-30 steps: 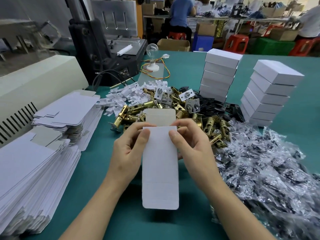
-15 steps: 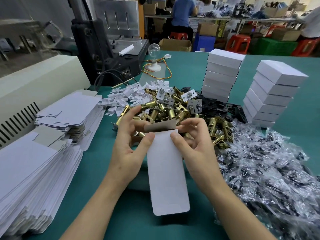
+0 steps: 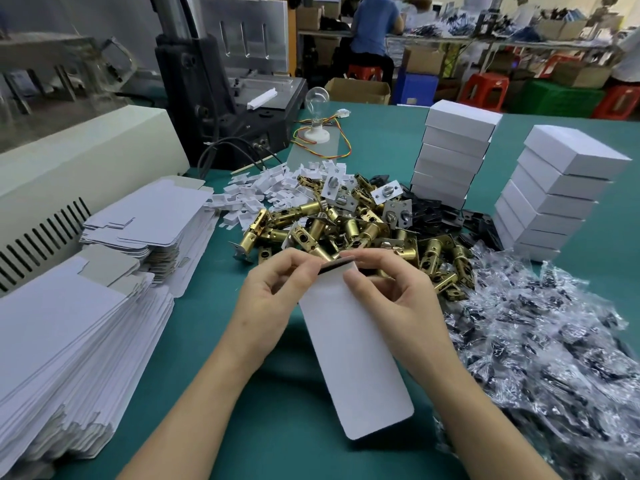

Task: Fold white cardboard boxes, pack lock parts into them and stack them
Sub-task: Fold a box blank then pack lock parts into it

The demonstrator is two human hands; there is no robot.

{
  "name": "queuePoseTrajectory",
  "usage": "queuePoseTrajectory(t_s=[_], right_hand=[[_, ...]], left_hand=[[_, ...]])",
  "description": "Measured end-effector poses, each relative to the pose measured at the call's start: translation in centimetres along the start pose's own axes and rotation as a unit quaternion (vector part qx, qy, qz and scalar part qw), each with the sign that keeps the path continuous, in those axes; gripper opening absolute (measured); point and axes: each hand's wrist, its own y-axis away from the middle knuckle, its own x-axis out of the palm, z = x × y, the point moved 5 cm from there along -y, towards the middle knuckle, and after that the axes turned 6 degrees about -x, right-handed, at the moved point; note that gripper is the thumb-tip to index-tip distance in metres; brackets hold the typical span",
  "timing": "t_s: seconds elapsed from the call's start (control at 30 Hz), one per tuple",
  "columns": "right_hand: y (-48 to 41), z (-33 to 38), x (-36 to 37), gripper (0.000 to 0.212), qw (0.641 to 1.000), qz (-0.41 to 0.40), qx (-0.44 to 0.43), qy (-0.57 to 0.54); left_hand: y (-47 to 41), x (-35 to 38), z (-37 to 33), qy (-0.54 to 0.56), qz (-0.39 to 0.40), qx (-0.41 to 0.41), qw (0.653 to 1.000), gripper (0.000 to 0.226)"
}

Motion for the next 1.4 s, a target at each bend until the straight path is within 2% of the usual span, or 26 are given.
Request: queuePoseTrajectory(t_s=[0.07, 0.23, 0.43, 0.77, 0.97, 1.1, 1.2, 1.3, 1.4], right_hand=[[0.0, 0.0, -0.1, 0.021, 0.999, -0.003, -0.013, 0.031], [0.0, -0.1, -0.2, 0.024, 0.998, 0.001, -0.024, 0.052], [-0.1, -0.3, -0.1, 0.03, 1.0, 0.017, -0.013, 0.018], [0.0, -0.4, 0.4, 0.055, 0.999, 0.027, -0.011, 0.015], [-0.1, -0.3, 0.2, 0.038, 0.999, 0.027, -0.019, 0.024], [0.0, 0.0, 0.2, 0.019, 0.998, 0.023, -0.038, 0.045], [-0.1, 0.2, -0.2, 0.011, 0.998, -0.014, -0.04, 0.05], [-0.2, 0.3, -1.1, 0.006, 0.997, -0.065, -0.027, 0.023], [-0.1, 0.3, -1.3, 0.005, 0.997, -0.078, -0.022, 0.019]], left_hand=[[-0.1, 0.1, 0.2, 0.021, 0.029, -0.028, 0.999, 0.022], [0.0, 0.3, 0.3, 0.066, 0.064, -0.074, 0.993, 0.025], [0.0, 0.4, 0.9, 0.084, 0.063, -0.11, 0.988, 0.023], [0.0, -0.1, 0.6, 0.055, 0.028, -0.103, 0.993, 0.018], [-0.1, 0.0, 0.4, 0.019, 0.04, -0.075, 0.996, 0.02], [0.1, 0.1, 0.2, -0.014, 0.047, -0.052, 0.997, 0.031], [0.3, 0.3, 0.0, -0.013, 0.041, -0.028, 0.999, 0.029], [0.3, 0.4, -0.1, 0.02, -0.004, -0.023, 1.0, 0.019], [0.4, 0.4, -0.3, 0.004, -0.015, -0.013, 1.0, 0.023]])
